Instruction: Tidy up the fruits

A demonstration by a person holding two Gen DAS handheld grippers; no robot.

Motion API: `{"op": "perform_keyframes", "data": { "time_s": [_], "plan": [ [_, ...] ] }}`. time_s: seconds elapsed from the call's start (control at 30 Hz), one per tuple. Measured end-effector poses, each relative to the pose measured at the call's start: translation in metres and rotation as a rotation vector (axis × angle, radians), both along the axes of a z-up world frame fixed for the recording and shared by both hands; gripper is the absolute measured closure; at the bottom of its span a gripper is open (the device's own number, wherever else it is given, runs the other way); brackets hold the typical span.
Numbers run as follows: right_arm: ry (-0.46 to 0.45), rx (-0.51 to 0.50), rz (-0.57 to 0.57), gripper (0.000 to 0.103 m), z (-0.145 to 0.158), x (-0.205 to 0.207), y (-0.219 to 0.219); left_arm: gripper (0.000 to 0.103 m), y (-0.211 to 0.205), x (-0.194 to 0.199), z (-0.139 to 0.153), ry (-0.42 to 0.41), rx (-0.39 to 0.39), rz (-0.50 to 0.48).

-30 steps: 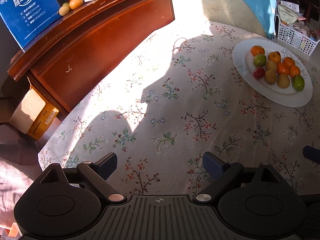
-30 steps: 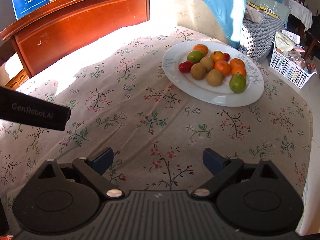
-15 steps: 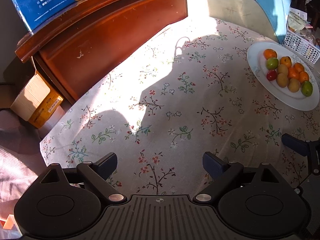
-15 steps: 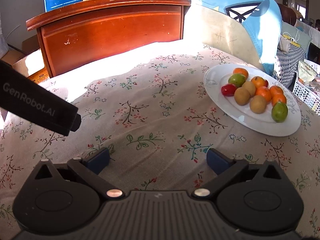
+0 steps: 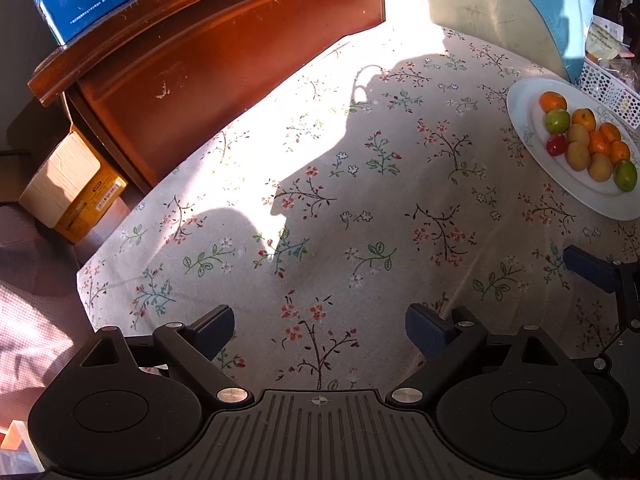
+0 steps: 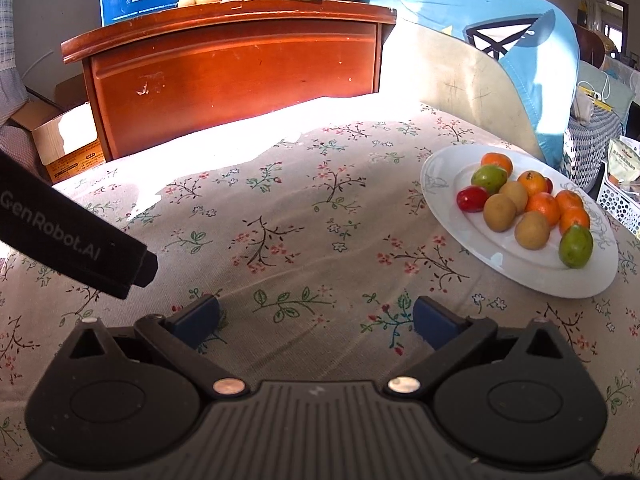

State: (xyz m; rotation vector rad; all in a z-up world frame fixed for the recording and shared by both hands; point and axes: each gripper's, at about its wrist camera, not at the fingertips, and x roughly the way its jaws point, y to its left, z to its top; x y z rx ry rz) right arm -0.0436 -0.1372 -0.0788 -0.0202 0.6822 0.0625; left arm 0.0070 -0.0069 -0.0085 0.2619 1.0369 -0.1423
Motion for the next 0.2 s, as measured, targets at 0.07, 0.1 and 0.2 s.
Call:
{"op": "perform_keyframes", "data": {
  "time_s": [0.07,0.1,0.2],
  "plan": [
    [0.0,0.0,0.0,0.001,0.0001,0.0002,-0.0001,0.009,0.0,0.0008,-0.0021,0.003,0.002,0.0],
    [0.0,0.0,0.0,0.001,0.0001,0.0002,-0.0001,0.009,-0.0002,0.0013,-0.003,0.006,0.003,-0.001],
    [0.0,0.0,0.0,0.001,0.0001,0.0002,-0.0001,0.009,-0.0006,0.0028,-0.0064,0.015,0.004,-0.001]
  ]
}}
